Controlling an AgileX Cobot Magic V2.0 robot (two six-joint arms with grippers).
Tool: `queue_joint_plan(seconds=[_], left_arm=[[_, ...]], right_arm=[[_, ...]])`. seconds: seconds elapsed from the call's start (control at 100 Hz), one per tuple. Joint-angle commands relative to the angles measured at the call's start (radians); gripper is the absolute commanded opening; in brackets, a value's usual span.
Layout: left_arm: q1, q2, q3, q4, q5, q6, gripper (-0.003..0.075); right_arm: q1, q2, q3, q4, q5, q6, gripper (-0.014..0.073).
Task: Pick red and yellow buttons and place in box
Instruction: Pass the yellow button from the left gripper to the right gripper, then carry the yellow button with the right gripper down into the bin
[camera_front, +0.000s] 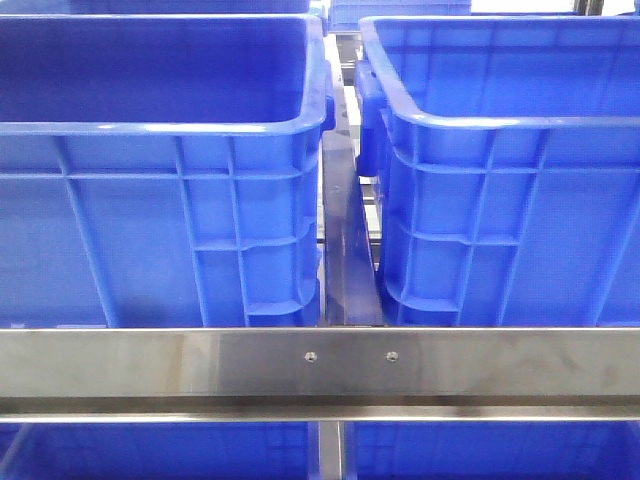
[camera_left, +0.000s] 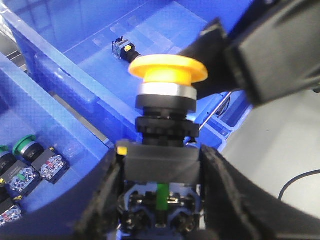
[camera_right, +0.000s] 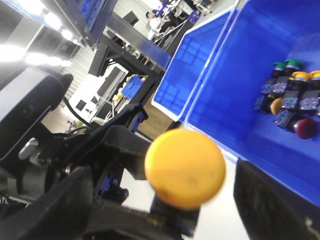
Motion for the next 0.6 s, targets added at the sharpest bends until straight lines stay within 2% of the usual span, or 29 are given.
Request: queue_joint_plan(seconds=[0.0,0.09,0.14,0.26,0.31,0.41,0.51,0.59], left_arm=[[-0.007,-0.026,-0.03,-0.016,-0.084,-0.007,-0.0019],[-0.007,-0.026,-0.03,-0.016,-0.084,-0.007,-0.0019],[-0.007,-0.026,-0.03,-0.016,-0.084,-0.007,-0.0019],[-0.007,-0.026,-0.03,-0.016,-0.084,-0.007,-0.0019],[-0.007,-0.026,-0.03,-0.018,-0.084,-0.007,-0.0018],[-0.007,-0.026,-0.03,-0.02,-0.084,-0.007,-0.0011],[-0.007,-0.026,-0.03,-0.02,-0.084,-0.007,0.0084],[-0.007,-0.026,-0.03,-0.02,-0.084,-0.007,0.0241]], right_arm=[[0.017,0.005,-0.057,0.147,0.027,-0.002,0.0591],[0.022,0.024,-0.072,0.147,0.027,-0.002,0.0551],[0.022,0.031,-0.073,0.147,0.027,-0.002,0.0488],[0.022,0.037,-0.073,0.147,0.005,-0.002,0.0258],[0.022,0.037,-0.073,0.147,-0.004,-0.002,0.0188],[0.022,0.037,-0.073,0.147,-0.011,-0.002,0.0122],[0.021,0.037,-0.073,0.147,-0.011,-0.002,0.012],[0.021,0.037,-0.073,0.147,-0.013,-0.002,0.012]])
